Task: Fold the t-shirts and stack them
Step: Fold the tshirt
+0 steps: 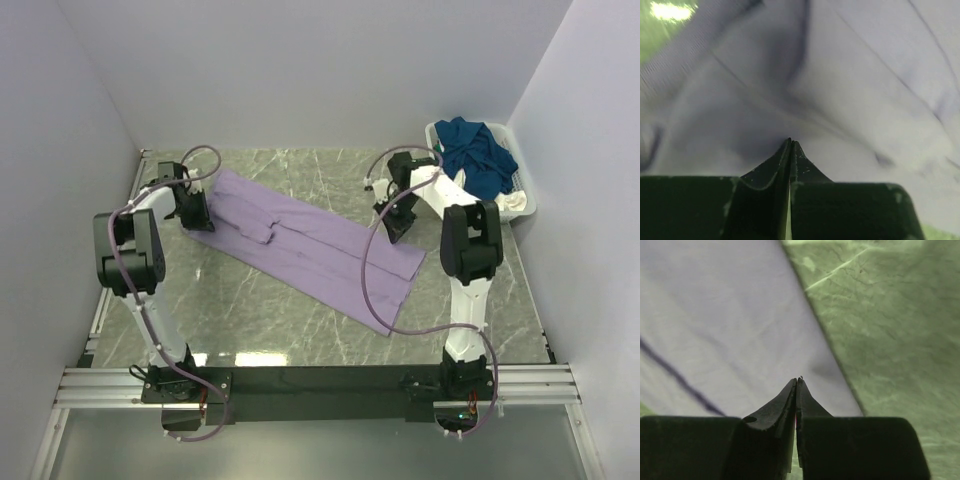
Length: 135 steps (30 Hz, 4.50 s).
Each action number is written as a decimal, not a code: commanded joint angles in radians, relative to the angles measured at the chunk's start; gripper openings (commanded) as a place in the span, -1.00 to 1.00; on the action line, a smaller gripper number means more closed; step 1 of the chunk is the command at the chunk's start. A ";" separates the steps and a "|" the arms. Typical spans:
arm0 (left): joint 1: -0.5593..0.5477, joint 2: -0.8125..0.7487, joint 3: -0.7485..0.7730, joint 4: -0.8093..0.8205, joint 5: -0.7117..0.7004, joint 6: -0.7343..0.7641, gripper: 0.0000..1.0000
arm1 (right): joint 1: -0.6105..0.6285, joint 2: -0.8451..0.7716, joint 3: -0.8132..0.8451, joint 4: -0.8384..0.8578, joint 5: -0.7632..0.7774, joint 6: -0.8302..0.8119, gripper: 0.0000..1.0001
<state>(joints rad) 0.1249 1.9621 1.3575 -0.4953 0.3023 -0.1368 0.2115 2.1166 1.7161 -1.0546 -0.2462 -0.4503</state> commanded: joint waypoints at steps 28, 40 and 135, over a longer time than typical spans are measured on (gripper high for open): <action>-0.231 0.138 0.543 0.118 0.043 0.080 -0.17 | 0.258 -0.156 -0.197 -0.021 -0.256 0.008 -0.87; -0.229 0.060 0.287 0.092 0.084 0.022 -0.36 | 0.275 0.006 -0.205 0.085 -0.182 0.068 -0.93; -0.858 -1.112 -0.945 -0.129 0.109 1.089 0.06 | 0.927 -0.714 -0.992 0.564 0.151 -0.133 -0.19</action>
<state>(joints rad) -0.7139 0.8425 0.4267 -0.7059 0.4503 0.9760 1.1229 1.4059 0.7338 -0.5323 -0.0933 -0.5983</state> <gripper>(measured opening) 0.528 0.400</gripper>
